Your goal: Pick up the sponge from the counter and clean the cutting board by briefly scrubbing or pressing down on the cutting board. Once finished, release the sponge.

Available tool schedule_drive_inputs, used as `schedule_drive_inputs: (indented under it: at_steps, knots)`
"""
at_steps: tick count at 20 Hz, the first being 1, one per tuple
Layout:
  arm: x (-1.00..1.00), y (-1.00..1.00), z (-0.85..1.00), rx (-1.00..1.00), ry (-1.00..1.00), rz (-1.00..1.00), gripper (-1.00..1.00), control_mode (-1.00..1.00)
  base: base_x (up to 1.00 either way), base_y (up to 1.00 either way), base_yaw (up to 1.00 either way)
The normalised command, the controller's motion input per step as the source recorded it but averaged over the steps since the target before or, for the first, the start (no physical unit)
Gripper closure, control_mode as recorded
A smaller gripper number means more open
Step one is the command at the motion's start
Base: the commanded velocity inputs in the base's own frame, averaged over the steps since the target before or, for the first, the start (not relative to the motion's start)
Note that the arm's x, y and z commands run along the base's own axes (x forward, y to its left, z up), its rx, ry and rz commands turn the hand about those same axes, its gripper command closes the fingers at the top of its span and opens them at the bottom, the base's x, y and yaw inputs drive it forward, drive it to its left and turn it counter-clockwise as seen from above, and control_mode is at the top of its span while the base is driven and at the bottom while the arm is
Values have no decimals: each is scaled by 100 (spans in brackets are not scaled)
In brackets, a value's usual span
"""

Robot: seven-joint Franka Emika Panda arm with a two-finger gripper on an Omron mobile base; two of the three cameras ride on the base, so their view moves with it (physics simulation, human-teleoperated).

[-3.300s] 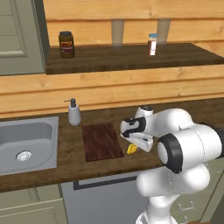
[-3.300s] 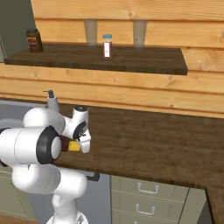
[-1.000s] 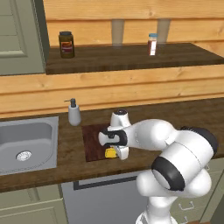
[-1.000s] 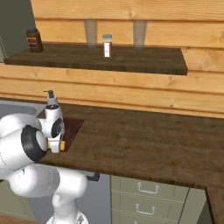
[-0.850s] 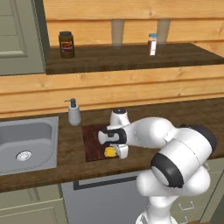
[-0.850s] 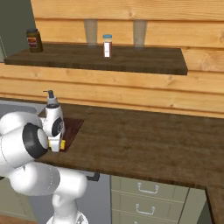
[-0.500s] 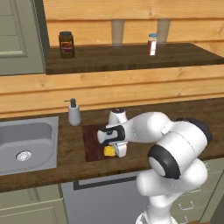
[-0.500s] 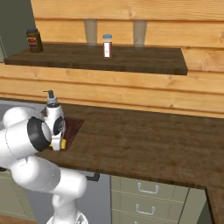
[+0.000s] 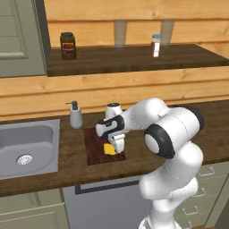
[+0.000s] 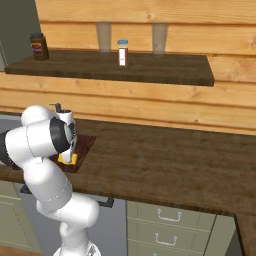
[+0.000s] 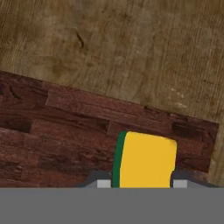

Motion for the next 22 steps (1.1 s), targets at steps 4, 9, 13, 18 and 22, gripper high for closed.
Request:
schedule_drive_inputs:
  at_steps: [4, 9, 13, 18, 22]
  knots:
    - [26, -6, -20, 0, -26, -1, 100, -100, 0, 0, 0]
    - [38, -2, -26, 0, -21, -1, 100, -100, 0, 0, 0]
    - [57, -7, -19, 0, -19, -3, 100, -100, 0, 0, 0]
    - [58, -20, -5, 2, -25, -5, 100, -100, 0, 0, 0]
    - [70, -12, -22, 1, -18, -3, 100, -100, 0, 0, 0]
